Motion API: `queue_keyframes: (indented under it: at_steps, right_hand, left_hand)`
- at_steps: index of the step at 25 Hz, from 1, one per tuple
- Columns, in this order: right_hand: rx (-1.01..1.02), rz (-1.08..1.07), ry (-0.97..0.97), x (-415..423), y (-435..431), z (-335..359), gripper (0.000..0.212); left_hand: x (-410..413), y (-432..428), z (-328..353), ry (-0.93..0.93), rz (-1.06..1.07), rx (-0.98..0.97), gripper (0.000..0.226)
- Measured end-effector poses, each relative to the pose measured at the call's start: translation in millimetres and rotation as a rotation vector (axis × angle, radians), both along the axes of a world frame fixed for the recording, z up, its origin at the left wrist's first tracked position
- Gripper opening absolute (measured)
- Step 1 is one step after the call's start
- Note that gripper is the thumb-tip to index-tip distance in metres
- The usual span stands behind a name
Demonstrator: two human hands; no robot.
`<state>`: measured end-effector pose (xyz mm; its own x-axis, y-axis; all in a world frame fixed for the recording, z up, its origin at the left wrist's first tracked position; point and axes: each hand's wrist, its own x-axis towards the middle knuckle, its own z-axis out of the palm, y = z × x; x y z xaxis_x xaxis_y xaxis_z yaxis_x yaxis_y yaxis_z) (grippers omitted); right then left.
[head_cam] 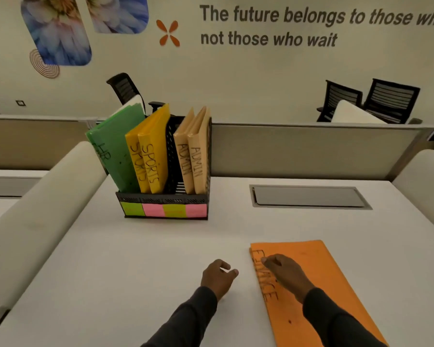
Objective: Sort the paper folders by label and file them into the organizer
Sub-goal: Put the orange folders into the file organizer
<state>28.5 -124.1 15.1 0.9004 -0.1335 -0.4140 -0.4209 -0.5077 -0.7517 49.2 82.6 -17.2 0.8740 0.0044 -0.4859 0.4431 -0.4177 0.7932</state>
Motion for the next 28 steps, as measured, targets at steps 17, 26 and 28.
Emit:
queue_keyframes:
  at_steps: [17,26,28]
  right_hand:
    - [-0.439,-0.185,0.159,-130,-156,-63,0.066]
    - [-0.473,-0.057,0.191,-132,-96,-62,0.069]
    - [-0.462,-0.061,0.196,-126,-89,-55,0.076]
  left_hand:
    - [-89,-91,-11,0.065,0.03,0.122,0.023]
    - [-65,-42,2,0.048,0.132,-0.161,0.028]
    - [-63,-40,14,0.067,0.126,-0.325,0.023]
